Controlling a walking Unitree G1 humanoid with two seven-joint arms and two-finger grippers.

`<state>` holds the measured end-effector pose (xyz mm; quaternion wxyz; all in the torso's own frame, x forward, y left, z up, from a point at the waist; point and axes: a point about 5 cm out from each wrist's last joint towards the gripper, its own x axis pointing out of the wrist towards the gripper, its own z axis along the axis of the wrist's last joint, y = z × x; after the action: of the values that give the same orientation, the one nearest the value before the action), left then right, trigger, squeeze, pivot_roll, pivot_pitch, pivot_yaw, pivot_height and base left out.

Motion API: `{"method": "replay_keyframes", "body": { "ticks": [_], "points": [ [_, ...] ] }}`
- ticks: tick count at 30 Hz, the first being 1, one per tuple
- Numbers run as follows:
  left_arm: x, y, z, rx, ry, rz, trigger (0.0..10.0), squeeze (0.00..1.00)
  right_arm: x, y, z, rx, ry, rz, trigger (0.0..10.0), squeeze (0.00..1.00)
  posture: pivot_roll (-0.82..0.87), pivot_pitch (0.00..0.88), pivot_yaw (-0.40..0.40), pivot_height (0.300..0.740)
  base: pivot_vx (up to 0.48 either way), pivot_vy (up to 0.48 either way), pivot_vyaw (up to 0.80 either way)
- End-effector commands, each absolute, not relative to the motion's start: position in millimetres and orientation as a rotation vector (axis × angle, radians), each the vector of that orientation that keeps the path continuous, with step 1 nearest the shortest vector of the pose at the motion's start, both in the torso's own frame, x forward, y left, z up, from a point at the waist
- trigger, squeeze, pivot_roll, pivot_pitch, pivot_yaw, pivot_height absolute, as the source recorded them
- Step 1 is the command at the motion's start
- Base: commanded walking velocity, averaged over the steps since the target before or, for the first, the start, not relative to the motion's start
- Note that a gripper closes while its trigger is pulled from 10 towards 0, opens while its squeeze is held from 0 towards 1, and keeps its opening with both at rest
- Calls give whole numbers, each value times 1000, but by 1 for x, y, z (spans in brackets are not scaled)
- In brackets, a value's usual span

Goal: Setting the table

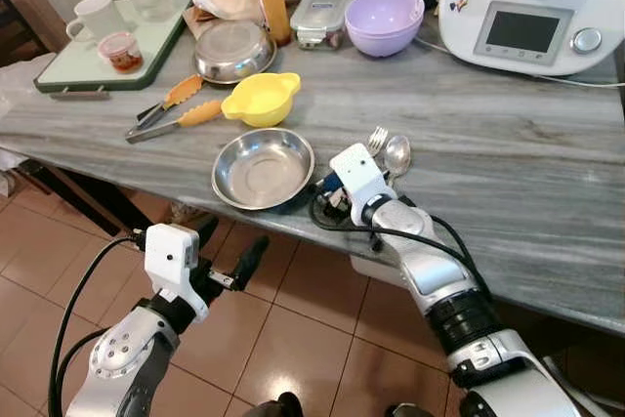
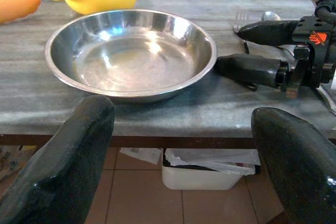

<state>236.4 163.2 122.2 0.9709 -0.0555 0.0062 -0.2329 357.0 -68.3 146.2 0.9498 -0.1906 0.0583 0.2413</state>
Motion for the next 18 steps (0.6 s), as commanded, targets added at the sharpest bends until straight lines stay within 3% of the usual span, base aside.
{"method": "replay_keyframes", "body": {
  "ticks": [1,18],
  "points": [
    [236,168,121,-100,31,-472,10000,0,353,-67,143,-385,132,508,10000,541,-104,182,158,740,0,0,0],
    [238,166,119,-97,39,-478,10000,0,349,-68,161,-343,39,492,10000,541,-110,177,165,740,0,0,0]
  ]
}}
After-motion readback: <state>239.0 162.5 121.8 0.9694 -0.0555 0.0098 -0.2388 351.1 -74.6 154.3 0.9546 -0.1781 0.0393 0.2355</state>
